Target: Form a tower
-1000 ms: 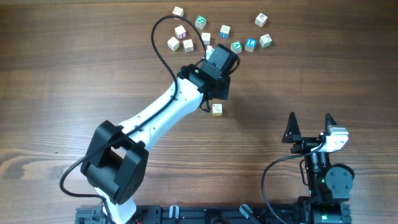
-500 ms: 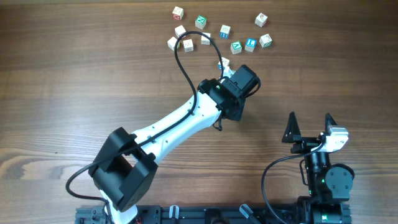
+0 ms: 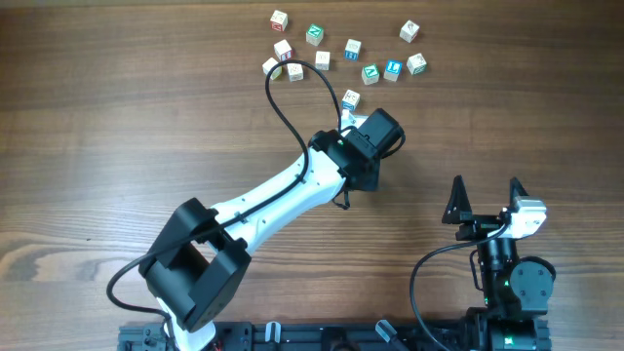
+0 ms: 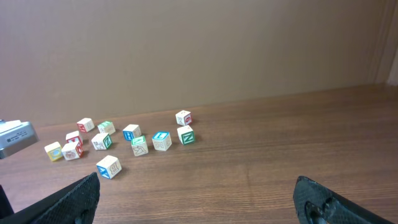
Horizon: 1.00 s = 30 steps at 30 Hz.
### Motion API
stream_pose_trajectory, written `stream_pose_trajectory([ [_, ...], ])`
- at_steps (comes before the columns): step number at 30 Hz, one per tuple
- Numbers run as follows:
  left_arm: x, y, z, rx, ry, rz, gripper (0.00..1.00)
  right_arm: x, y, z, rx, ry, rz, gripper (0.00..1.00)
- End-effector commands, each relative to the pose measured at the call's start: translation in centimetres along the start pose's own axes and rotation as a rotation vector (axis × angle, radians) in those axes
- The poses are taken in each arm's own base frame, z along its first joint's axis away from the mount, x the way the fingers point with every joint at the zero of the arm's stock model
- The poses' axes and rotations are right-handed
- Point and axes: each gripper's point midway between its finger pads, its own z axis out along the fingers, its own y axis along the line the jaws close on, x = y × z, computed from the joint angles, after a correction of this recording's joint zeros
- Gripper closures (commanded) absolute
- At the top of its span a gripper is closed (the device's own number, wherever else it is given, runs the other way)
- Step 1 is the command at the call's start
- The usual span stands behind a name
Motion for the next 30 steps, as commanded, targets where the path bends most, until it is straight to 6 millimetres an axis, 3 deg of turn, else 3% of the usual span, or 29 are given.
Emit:
stream_pose_trajectory([
  [1, 0.5, -0.6, 0.3, 0.0, -0.003, -0.007, 0.71, -0.1, 0.1, 0.0, -0.005, -0.006, -0.005, 0.0],
  [5, 0.9, -0.7, 0.8, 0.0, -0.01, 0.001, 0.67, -0.1, 0.1, 0.0, -0.005, -0.006, -0.005, 0.0],
  [9, 0.7, 1.4, 1.4, -0.104, -0.062, 0.005, 0.67, -0.1, 0.1, 0.0, -0.005, -0.006, -0.005, 0.0],
  [13, -0.3, 0.8, 1.5, -0.08, -0.103, -0.006, 0.68, -0.1, 0.1, 0.0, -0.005, -0.006, -0.005, 0.0],
  [19, 0.0, 2.3, 2.1, -0.135, -0.139, -0.132, 0.73, -0.1, 0.1, 0.0, -0.005, -0.006, -0.005, 0.0],
  [30, 0.4, 3.0, 2.7, -0.153, -0.149, -0.182, 0.67, -0.1, 0.1, 0.0, -0.005, -0.006, -0.005, 0.0],
])
